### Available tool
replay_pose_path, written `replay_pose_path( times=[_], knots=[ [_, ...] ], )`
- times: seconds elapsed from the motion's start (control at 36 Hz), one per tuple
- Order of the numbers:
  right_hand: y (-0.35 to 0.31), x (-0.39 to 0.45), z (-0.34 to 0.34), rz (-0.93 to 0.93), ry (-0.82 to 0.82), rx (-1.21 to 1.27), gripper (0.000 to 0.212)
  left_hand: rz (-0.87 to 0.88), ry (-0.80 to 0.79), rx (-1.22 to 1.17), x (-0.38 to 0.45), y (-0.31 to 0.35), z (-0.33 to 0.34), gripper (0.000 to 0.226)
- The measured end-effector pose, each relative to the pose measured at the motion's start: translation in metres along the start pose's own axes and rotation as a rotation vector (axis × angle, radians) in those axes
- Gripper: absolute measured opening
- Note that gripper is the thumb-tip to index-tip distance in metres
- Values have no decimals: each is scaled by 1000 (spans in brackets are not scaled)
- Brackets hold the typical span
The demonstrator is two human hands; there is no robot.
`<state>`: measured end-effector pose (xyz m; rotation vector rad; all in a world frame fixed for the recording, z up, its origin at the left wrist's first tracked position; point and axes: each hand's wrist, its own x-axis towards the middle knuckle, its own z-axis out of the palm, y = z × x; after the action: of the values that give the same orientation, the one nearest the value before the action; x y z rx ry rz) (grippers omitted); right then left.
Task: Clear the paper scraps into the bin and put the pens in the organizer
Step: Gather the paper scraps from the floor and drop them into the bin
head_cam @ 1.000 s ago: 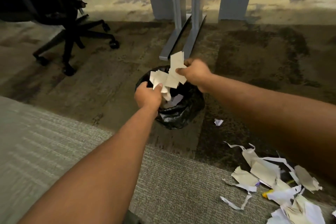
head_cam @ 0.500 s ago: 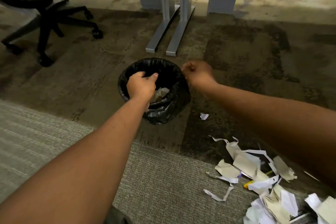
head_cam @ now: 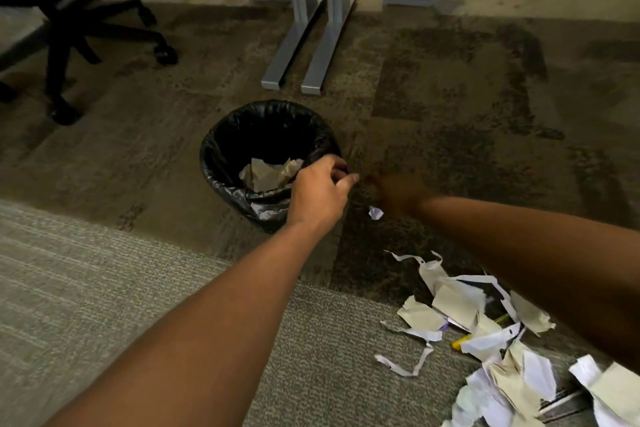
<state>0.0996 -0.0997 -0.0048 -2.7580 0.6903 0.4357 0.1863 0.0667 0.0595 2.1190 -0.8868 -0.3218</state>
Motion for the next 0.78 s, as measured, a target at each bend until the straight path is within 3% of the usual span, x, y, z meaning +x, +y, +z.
replay_pose_path(
  times=[0.17, 0.31, 0.36, 0.5, 0.67, 0.78],
  knots=[
    [6, 3, 39, -138, -135, -246, 44, -32, -64, 77, -13, -6, 19, 28],
    [6, -5, 62, -321, -161, -248, 62, -23, -119, 150, -18, -9, 24, 35],
    [9, -12, 64, -333, -97, -219, 57, -21, -143, 166, -18, -11, 26, 36],
    [21, -20, 60, -249, -73, -192, 42, -33, -168, 188, -18, -14, 30, 36],
    [56, -35, 55, -19, -117, -46, 28, 11, -240, 218, -18, -14, 49, 34],
    [80, -56, 49, 55, -86, 93, 29, 24, -478, 377, -20, -13, 69, 60]
  ],
)
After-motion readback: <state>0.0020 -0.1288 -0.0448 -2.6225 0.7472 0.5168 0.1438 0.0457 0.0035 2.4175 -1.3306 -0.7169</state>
